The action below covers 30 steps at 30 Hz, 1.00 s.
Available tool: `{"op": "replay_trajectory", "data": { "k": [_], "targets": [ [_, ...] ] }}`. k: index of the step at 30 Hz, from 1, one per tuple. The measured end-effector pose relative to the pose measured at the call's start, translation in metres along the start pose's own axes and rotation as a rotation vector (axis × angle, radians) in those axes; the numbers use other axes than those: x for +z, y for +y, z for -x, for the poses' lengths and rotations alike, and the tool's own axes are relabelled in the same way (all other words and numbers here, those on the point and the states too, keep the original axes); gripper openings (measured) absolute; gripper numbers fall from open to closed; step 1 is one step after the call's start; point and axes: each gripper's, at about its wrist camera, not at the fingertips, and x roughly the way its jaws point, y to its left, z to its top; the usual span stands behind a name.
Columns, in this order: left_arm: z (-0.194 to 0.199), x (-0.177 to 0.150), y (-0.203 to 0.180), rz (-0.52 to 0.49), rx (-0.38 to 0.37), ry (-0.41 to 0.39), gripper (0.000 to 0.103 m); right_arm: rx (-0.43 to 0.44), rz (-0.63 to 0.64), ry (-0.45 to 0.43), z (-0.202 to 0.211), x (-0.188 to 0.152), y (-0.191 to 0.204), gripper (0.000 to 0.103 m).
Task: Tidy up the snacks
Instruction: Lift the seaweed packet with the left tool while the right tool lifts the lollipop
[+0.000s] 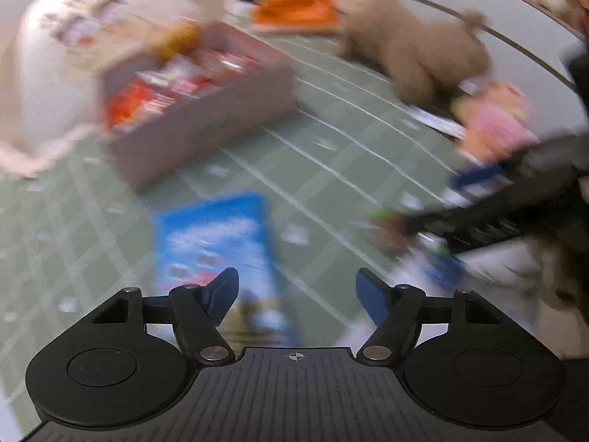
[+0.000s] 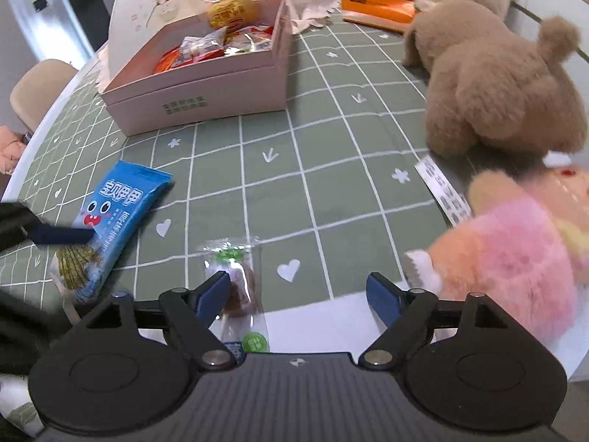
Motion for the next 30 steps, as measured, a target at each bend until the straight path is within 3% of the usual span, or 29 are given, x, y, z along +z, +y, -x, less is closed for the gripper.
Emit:
{"op": "replay_trajectory", "data": {
  "k": [2,4,7,10,12,14,20,24,26,28,30],
  "targets": [
    [-0.004,0.0,0.016,0.061,0.057,0.02,0.076,-0.005,0.001,-0.004,0.0,-0.002,0.0,0.086],
    [-0.013,-0.002,0.028,0.115,0.059,0.065,0.076,-0.008,0.007,-0.007,0.001,-0.004,0.0,0.088],
    [-0.022,-0.005,0.029,0.118,0.049,0.089,0.08,-0.011,0.015,-0.006,-0.001,-0.005,0.003,0.093],
    [-0.03,-0.003,0.029,0.098,0.111,0.102,0.081,-0.01,0.018,-0.005,-0.003,-0.005,0.005,0.097],
    [-0.035,-0.005,0.044,0.199,0.067,0.113,0.089,-0.01,0.025,-0.002,-0.004,-0.006,0.007,0.098],
    [-0.034,-0.004,0.058,0.262,0.044,0.099,0.089,-0.009,0.029,-0.004,-0.004,-0.007,0.008,0.099],
    [-0.034,-0.001,0.064,0.276,-0.004,0.113,0.091,0.057,0.03,-0.001,0.001,-0.009,0.013,0.097],
    [-0.033,0.001,0.062,0.305,-0.072,0.115,0.087,0.072,0.08,0.003,-0.001,-0.009,0.028,0.084],
    [-0.032,0.003,0.061,0.329,-0.104,0.114,0.086,0.033,0.145,-0.01,-0.002,-0.01,0.039,0.068],
    [-0.031,0.005,0.058,0.334,-0.11,0.107,0.086,-0.002,0.226,-0.019,-0.002,-0.01,0.048,0.039],
    [-0.027,0.008,0.055,0.332,-0.118,0.093,0.085,-0.004,0.253,-0.011,-0.001,-0.007,0.051,0.035]
  ]
}}
